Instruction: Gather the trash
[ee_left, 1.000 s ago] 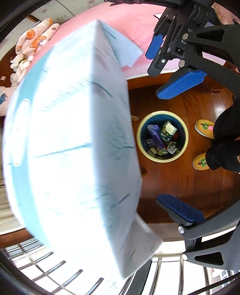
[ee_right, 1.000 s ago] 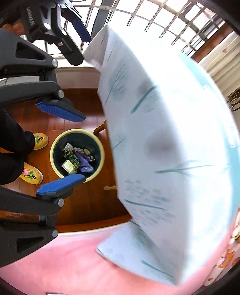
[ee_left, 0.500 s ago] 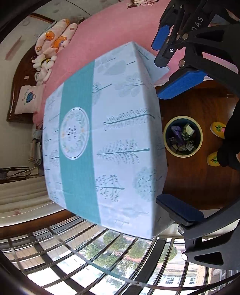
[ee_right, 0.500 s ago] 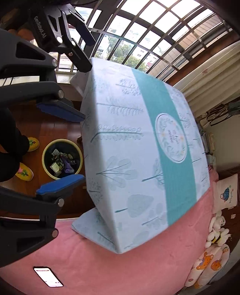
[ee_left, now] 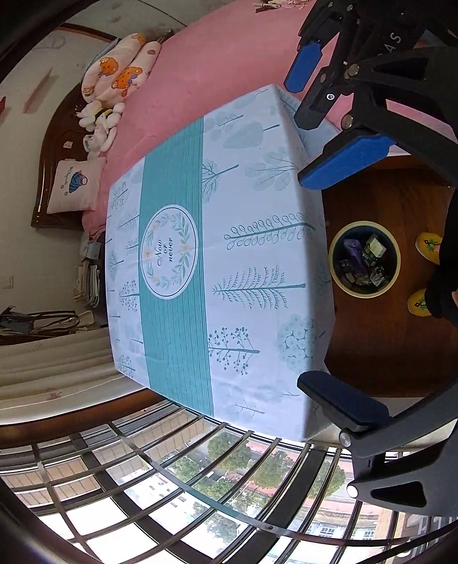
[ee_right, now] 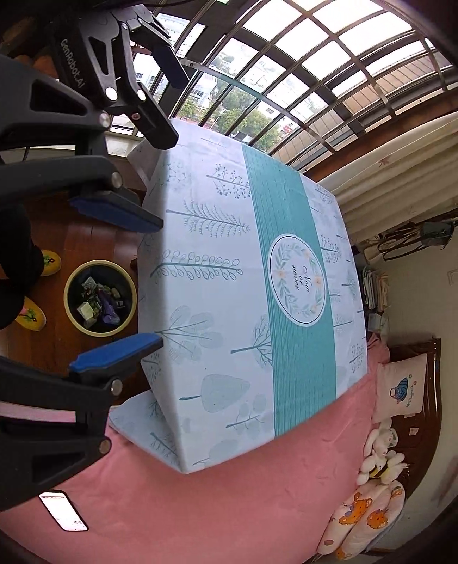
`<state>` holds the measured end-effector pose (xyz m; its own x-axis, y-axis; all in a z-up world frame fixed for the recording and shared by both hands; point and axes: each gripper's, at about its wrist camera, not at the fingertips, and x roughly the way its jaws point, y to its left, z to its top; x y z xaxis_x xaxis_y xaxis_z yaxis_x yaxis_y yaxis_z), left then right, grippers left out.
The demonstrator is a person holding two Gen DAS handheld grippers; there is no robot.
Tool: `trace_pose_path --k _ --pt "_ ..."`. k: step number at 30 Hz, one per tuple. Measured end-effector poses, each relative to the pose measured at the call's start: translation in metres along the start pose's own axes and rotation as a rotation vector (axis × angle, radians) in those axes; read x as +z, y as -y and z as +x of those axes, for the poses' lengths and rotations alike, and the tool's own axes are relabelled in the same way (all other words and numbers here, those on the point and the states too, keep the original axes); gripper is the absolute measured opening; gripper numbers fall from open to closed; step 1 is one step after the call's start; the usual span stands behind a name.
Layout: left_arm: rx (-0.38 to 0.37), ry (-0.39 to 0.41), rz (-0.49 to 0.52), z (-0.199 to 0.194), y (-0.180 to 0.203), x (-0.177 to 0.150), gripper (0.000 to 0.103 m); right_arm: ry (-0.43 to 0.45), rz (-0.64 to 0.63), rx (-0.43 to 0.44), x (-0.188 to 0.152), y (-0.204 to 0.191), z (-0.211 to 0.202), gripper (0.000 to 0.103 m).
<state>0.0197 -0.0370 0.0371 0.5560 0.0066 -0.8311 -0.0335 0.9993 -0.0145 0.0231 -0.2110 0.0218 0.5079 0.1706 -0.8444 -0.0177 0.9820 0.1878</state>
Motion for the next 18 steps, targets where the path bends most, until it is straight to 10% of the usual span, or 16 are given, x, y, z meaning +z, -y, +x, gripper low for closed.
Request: trace_pose_path --k 18 --pt "0.006 0.019 -0.007 -0.0004 -0.003 0.0004 0.102 0.055 -0.009 -0.03 -0.002 -0.0039 -0.0095 0.06"
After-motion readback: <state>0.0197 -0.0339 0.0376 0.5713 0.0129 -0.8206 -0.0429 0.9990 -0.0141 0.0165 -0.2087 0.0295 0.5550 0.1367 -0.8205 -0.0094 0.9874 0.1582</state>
